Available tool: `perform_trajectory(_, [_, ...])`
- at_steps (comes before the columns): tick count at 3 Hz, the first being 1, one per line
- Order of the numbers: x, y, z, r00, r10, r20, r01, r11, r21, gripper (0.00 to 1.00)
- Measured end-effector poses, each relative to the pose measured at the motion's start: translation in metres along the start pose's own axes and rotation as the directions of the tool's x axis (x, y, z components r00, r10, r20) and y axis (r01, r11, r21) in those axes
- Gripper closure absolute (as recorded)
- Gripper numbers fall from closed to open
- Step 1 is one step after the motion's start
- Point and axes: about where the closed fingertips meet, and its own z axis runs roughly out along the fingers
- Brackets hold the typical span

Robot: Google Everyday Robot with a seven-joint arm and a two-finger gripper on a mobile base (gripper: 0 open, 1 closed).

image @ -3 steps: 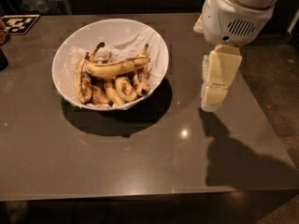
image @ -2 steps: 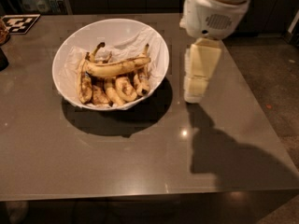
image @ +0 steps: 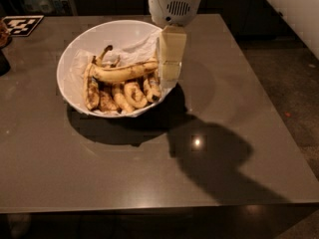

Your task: Pick banana from white bowl

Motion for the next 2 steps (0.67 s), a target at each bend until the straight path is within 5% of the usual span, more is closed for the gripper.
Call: perform_trajectory(2, [-0.015,-0.0104,0.0056,0.999,-0.011,0.052,0.01,0.9996,0.026,0.0])
